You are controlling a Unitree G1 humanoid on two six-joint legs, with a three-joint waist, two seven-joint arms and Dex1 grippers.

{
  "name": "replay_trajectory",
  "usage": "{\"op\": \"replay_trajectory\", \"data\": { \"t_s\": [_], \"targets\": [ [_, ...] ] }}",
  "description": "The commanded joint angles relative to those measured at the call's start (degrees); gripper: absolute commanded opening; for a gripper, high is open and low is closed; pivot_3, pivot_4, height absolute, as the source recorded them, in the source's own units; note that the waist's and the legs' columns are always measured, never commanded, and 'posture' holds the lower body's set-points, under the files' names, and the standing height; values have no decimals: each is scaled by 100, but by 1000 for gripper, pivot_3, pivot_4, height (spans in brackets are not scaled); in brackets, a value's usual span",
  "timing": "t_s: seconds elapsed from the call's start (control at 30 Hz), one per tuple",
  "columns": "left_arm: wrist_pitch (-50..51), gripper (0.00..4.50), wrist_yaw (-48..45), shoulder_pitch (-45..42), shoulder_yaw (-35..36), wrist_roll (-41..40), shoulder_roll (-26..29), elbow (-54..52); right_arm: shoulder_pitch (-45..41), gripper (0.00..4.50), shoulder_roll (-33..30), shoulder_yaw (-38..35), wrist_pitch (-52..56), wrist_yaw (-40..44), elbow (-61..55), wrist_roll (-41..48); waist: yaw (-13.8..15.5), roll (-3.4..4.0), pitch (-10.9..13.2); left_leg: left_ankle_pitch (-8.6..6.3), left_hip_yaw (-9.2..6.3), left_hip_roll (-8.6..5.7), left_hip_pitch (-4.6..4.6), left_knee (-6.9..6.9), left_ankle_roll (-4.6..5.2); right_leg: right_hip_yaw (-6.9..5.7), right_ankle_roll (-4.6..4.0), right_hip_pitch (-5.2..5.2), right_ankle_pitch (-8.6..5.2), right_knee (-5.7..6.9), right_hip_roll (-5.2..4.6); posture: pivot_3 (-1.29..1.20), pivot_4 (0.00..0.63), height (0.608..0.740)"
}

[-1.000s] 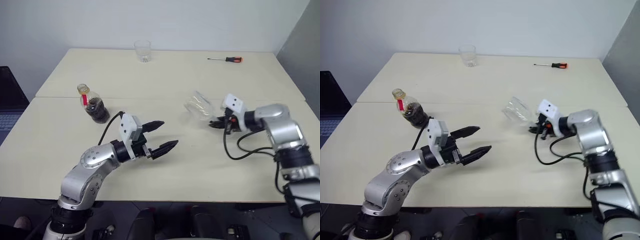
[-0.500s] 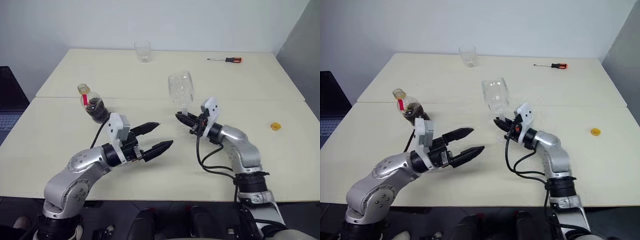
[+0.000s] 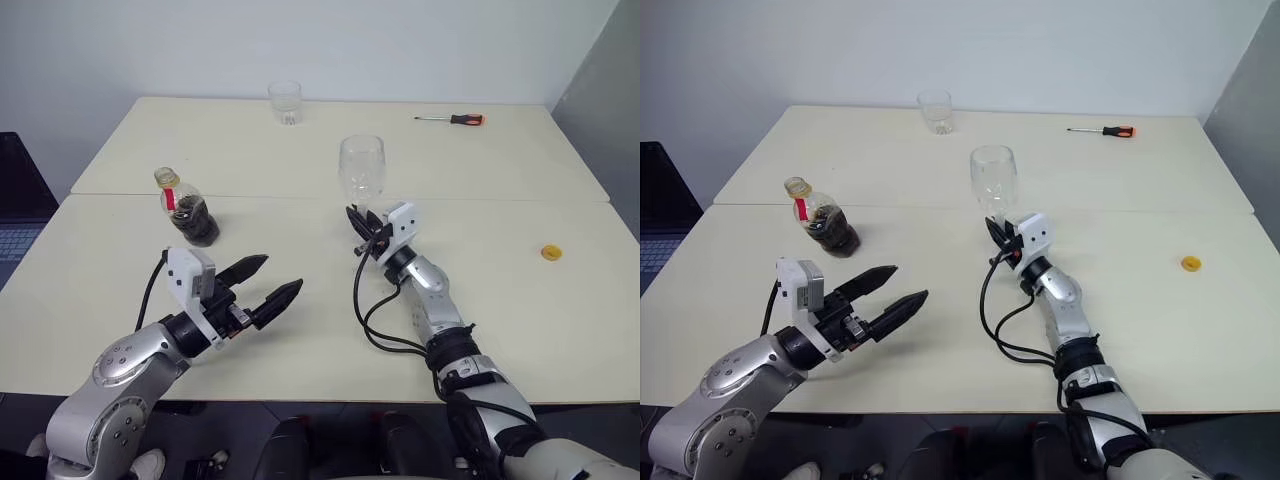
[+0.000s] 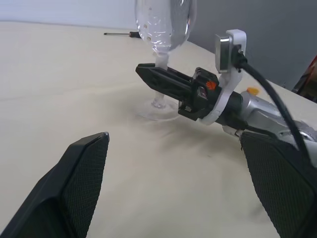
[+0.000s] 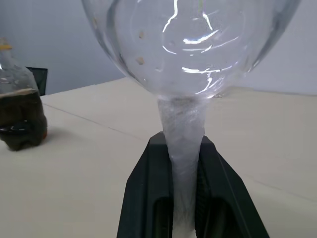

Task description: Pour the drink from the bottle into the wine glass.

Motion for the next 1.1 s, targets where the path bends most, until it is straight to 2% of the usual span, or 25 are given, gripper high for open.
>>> {"op": "replay_trajectory", "data": {
  "t_s": [0.03, 0.33, 0.47, 0.63, 0.83, 0.87, 0.9, 1.1],
  "targets": [
    [-200, 4500, 115, 116, 215, -7, -16, -270, -76, 157, 113, -1, -428, 107, 170, 89, -8, 0, 0, 0, 1, 1, 1, -1, 0, 1, 0, 0, 0, 0, 0, 0, 150, 740],
    [-307, 4500, 149, -67, 65, 39, -21, -97, 228, 157, 537, 143, -439, 346, 445, 124, -16, 0, 0, 0, -3, 2, 1, -2, 0, -2, -2, -1, 0, 1, 2, 0, 150, 740],
    [-309, 4500, 157, -157, 26, 23, -14, -61, 210, 157, 515, 199, -524, 271, 561, 12, -16, -2, -2, 0, -6, 1, 19, -4, 0, -5, -2, 23, -1, -3, 2, 0, 150, 740],
    [-314, 4500, 168, -234, -33, 29, -22, -30, 114, 157, 422, 212, -664, 99, 744, -132, -13, -2, -2, -2, -9, 1, 85, -18, 1, -9, -9, 92, -6, -27, 3, 0, 150, 740],
    [-317, 4500, 156, -288, -59, 25, -8, -11, 43, 157, 349, 249, -760, 79, 866, -175, -14, -2, -2, -2, -9, 3, 91, -18, 1, -7, -9, 96, -6, -27, 6, 0, 150, 740],
    [-320, 4500, 146, -291, -63, 30, -4, -7, 47, 869, 335, 242, -762, 97, 865, -165, -14, -2, -2, -2, -9, 3, 91, -18, 1, -7, -9, 96, -6, -27, 6, 0, 150, 740],
    [-324, 4500, 140, -289, -67, 35, -4, -6, 55, 1069, 325, 235, -768, 114, 863, -160, -14, -2, -2, -2, -8, 2, 91, -18, 1, -6, -9, 96, -6, -27, 5, 0, 150, 740],
    [-338, 4500, 116, -313, -72, 46, 2, 24, 116, 3119, 242, 240, -771, 186, 758, -168, -1, -2, -2, -2, -9, 2, 90, -18, 1, -6, -9, 97, -6, -28, 5, 0, 150, 740]
  ]
}}
